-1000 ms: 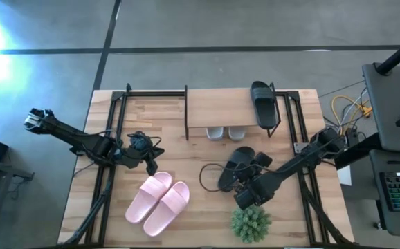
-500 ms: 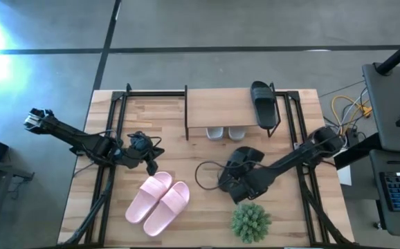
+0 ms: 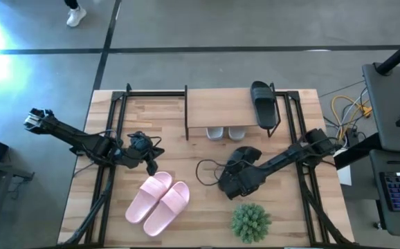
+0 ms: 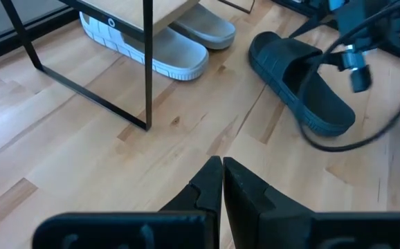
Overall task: Pick and place slides into the shelf
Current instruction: Put the black slides on the shelf
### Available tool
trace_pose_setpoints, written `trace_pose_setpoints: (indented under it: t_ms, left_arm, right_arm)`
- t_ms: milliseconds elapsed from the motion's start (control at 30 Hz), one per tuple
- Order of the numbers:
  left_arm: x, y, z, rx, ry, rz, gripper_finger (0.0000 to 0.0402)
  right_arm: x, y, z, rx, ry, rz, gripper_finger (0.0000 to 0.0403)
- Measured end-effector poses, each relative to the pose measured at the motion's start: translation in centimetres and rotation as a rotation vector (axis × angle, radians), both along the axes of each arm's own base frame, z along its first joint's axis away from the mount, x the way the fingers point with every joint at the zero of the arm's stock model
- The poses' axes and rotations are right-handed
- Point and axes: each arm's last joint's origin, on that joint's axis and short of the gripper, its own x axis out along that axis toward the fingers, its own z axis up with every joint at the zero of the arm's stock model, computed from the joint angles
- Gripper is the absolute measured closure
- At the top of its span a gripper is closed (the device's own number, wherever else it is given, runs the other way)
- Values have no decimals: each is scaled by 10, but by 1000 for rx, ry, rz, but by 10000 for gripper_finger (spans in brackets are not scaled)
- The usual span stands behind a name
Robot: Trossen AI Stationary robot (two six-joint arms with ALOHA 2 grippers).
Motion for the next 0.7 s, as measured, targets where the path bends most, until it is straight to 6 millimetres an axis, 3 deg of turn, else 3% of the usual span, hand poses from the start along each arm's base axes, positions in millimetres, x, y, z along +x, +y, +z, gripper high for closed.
trace_pose_setpoints:
  t_ms: [300,700]
  left_arm:
    - [0,0,0,-2,-1,1,402]
    - [0,0,0,-3,-2,1,402]
  right_arm:
    - [3,-17,-13,-34,62,-78,218]
    - [4,-33,-11,-45,82,-143,373]
